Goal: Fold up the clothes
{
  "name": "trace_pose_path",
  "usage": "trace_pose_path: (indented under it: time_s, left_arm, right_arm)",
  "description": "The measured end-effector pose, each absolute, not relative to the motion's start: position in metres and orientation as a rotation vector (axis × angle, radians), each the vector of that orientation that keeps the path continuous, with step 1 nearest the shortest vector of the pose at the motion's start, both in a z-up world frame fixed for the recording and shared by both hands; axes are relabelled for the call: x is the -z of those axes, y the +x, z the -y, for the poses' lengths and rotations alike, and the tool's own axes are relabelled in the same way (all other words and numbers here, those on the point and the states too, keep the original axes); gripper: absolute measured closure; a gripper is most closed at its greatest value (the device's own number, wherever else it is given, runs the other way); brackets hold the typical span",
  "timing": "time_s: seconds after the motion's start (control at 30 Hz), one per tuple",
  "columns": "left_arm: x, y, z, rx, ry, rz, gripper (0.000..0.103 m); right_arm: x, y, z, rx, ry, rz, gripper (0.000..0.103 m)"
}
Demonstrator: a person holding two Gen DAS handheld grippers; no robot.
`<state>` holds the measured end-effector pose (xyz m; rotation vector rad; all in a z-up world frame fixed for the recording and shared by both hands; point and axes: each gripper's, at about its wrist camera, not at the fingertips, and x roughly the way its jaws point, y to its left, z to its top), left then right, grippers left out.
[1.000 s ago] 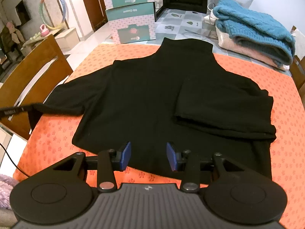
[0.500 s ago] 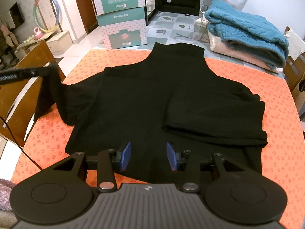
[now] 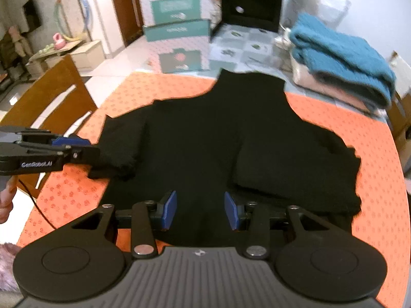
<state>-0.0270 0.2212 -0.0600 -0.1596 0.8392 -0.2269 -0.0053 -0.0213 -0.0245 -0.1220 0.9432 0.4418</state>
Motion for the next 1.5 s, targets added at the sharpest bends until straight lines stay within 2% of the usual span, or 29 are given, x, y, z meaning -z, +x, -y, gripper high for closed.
trace_pose_path:
  time_s: [0.1,0.43,0.87,1.4,1.43,1.47,1.5]
  left_arm:
    - [0.057,-0.043,-0.239,0.174,-0.184,-0.844,0.059]
    - [0.064,-0.088,-0.283,0.029,-0.250,-0.878,0.053]
    - [0.083,-0.115,-0.303,-0.053,-0.314,-0.918,0.049]
    - [0.092,-0.108,-0.311,-0.075,-0.345,-0.941,0.047]
    - [0.093,-0.108,-0.311,-0.075,-0.344,-0.943,0.047]
    - [0.093,-0.107,-0.310,-0.075,-0.343,-0.945,0.047]
    - [0.093,-0.107,-0.310,-0.075,-0.342,-0.947,0.047]
  right_arm:
    - [0.019,0.002,0.004,-0.500,-0.140,-0.932,0.055]
    - [0.027,0.019,-0.080,-0.747,-0.234,-0.956,0.055]
    - [0.053,0.031,-0.181,-0.960,-0.363,-0.980,0.055]
    - [0.105,0.085,-0.267,-1.050,-0.475,-1.086,0.055]
    - [0.106,0.086,-0.269,-1.061,-0.469,-1.095,0.061]
    - [0.106,0.088,-0.270,-1.073,-0.464,-1.104,0.078]
    - [0.107,0.089,-0.272,-1.084,-0.459,-1.113,0.088]
